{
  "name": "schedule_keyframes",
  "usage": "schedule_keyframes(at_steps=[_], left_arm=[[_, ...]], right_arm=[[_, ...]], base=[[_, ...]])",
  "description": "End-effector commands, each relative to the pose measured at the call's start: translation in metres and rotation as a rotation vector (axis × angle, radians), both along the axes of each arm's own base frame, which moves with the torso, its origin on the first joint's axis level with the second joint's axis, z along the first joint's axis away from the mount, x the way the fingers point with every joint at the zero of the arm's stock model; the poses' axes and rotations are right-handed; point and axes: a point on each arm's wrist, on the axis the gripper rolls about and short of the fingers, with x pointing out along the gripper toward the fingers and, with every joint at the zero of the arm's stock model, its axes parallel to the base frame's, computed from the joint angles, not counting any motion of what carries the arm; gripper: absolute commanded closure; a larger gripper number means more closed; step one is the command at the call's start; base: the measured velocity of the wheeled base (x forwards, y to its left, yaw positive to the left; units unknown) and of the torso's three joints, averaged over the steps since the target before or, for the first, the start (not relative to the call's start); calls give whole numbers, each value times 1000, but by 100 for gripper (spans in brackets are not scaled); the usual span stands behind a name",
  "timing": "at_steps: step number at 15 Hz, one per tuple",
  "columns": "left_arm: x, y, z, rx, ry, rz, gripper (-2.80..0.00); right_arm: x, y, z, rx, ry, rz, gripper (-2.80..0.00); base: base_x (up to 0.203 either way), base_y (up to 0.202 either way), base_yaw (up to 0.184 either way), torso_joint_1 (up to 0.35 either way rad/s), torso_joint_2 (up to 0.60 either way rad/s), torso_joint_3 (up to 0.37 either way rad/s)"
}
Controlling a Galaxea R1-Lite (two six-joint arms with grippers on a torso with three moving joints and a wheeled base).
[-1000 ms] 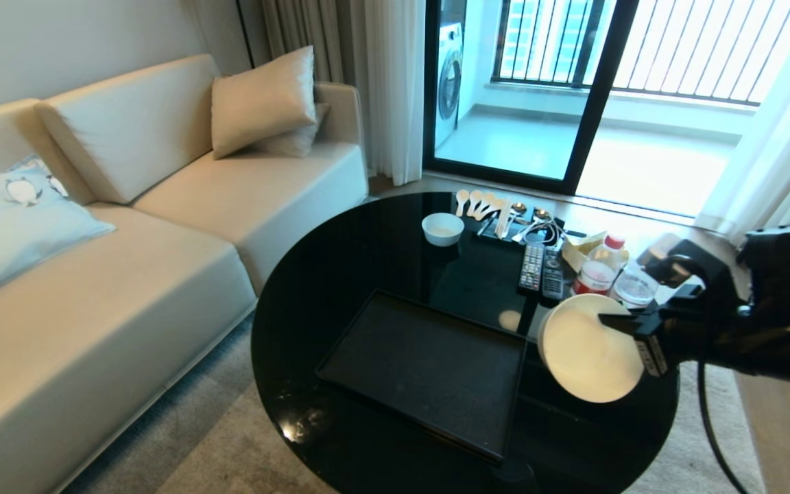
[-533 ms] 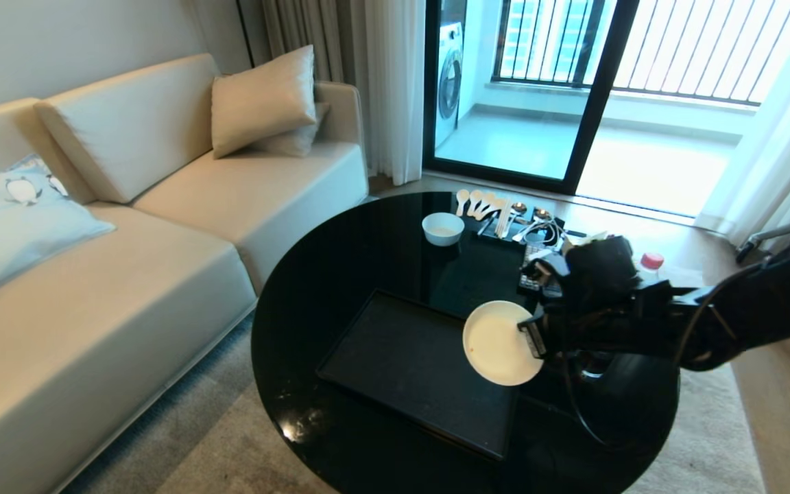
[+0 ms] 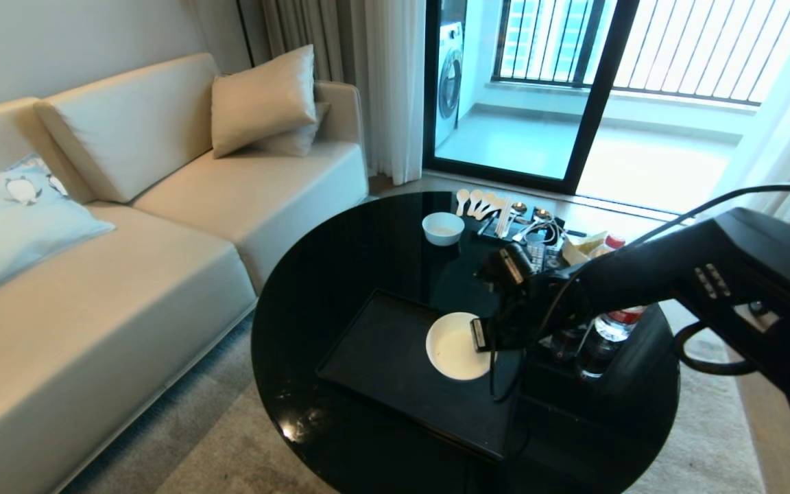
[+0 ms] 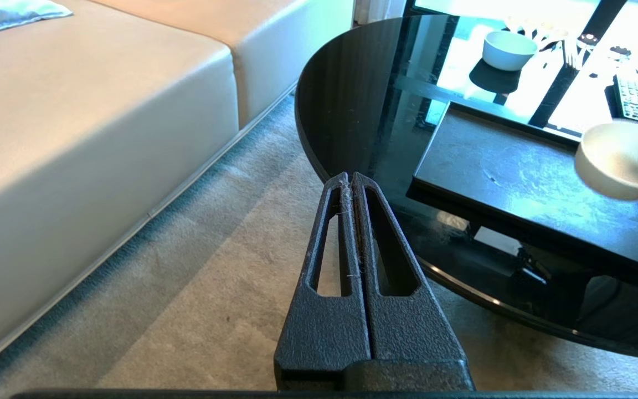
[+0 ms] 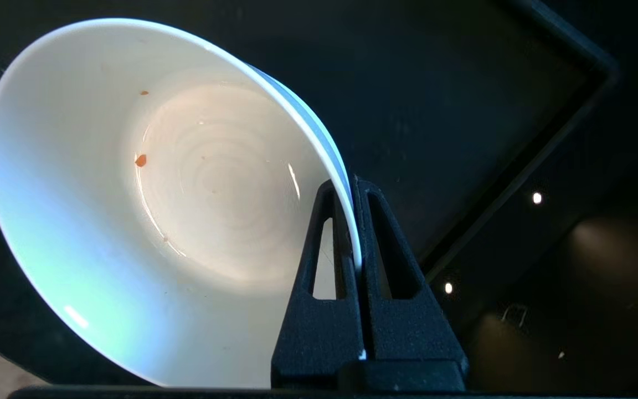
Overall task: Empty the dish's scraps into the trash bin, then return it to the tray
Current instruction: Put the bowl back to the table
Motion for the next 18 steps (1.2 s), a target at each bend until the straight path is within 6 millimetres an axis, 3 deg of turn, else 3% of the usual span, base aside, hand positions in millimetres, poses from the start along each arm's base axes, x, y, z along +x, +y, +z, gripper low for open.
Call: schedule_keyframes(at_steps=[1, 4, 15, 16, 18], left_arm=[[0, 0, 0, -1, -1, 1, 0], [0, 0, 0, -1, -1, 1, 0], [0, 0, 0, -1, -1, 1, 0], [0, 0, 0, -1, -1, 1, 0], [0, 0, 0, -1, -1, 1, 0]], right_arm=[[3, 5, -24, -31, 65, -22, 0], [6, 8, -36, -17, 84, -72, 0], [11, 14, -46, -1, 90, -90, 0], [11, 14, -48, -4, 92, -90, -280], [12, 14, -45, 1, 83, -89, -280]], base=[[0, 0, 0, 0, 0, 0], [0, 0, 0, 0, 0, 0], [0, 0, 0, 0, 0, 0], [0, 0, 0, 0, 0, 0], [0, 0, 0, 0, 0, 0]])
